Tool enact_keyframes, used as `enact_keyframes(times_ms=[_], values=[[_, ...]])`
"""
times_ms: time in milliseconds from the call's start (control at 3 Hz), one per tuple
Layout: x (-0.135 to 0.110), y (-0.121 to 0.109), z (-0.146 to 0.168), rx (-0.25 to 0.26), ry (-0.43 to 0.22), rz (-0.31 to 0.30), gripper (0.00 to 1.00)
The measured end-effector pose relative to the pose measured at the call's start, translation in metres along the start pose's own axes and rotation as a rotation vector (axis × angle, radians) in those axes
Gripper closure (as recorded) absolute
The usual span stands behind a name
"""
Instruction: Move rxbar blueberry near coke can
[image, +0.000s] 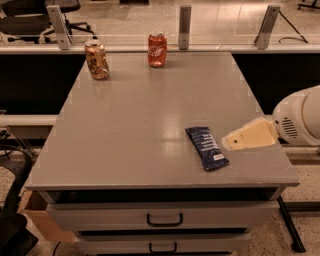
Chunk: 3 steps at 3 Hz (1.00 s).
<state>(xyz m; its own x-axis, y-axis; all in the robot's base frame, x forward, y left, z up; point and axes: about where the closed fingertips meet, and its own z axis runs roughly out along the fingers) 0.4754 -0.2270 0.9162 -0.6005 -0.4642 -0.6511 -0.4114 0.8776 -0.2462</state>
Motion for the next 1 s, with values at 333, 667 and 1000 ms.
enact_keyframes(times_ms=[333,667,1000], values=[[-0.014,-0.006,0.001,0.024,-0.055,0.003,0.00],[-0.014,-0.006,0.001,0.024,-0.055,0.003,0.00],[-0.011,0.010,0.005,-0.003,-0.077,0.027,0.00]])
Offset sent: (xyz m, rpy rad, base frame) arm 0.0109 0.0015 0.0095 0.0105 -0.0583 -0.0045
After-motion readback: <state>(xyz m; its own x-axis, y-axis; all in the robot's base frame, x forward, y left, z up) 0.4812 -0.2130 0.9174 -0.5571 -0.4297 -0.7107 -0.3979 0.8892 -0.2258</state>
